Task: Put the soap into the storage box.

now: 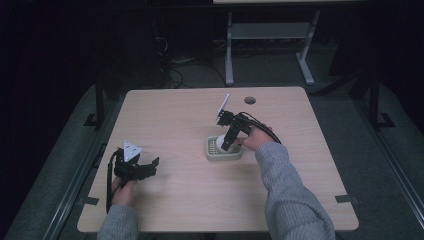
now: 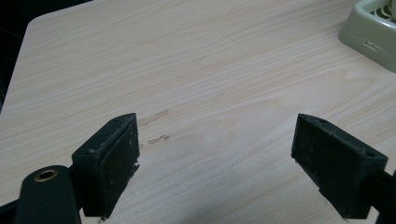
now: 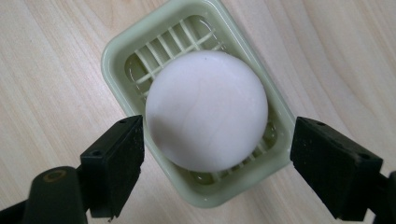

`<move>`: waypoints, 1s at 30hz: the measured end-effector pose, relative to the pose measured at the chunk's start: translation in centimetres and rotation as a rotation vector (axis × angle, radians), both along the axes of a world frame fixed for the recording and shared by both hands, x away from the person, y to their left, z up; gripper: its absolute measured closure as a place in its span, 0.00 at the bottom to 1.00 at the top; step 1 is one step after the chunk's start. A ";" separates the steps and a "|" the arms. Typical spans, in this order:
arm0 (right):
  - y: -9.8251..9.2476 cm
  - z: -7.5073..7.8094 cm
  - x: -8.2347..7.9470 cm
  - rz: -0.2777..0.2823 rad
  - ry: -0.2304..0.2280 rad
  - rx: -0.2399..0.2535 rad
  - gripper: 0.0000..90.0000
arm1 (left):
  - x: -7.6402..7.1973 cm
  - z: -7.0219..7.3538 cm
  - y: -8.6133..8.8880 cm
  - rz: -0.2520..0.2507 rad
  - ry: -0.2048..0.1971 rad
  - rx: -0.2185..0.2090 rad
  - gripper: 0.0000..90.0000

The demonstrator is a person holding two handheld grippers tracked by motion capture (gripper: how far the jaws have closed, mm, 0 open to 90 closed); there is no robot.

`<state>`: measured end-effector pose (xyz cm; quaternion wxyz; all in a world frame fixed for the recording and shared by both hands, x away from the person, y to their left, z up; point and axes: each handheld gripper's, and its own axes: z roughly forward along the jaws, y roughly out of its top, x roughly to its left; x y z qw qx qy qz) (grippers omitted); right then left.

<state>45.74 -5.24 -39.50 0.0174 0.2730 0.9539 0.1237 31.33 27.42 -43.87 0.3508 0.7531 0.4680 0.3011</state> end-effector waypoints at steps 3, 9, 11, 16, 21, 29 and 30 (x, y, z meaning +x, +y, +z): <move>-0.4 0.3 -0.2 -0.009 0.006 0.013 0.19 | 0.0 0.0 0.0 -0.002 -0.002 -0.001 0.16; -1.3 0.8 -0.7 -0.015 0.000 0.012 0.19 | 0.0 0.0 -0.1 -0.001 -0.002 0.000 0.17; -1.6 0.9 -0.9 -0.019 0.000 0.015 0.19 | 0.0 0.0 0.0 0.000 -0.001 0.001 0.17; -2.4 0.9 -1.2 -0.027 -0.003 0.018 0.19 | 0.0 0.0 -0.1 -0.001 0.000 0.005 0.17; -3.2 1.1 -1.5 -0.043 0.002 0.022 0.19 | 0.0 0.0 -0.1 0.000 -0.002 0.005 0.17; -3.9 0.9 -2.0 -0.049 0.009 0.019 0.19 | 0.0 0.0 -0.1 -0.002 -0.002 0.006 0.17; -4.0 0.9 -2.0 -0.046 0.012 0.017 0.19 | 0.0 0.0 -0.1 -0.002 -0.002 0.007 0.16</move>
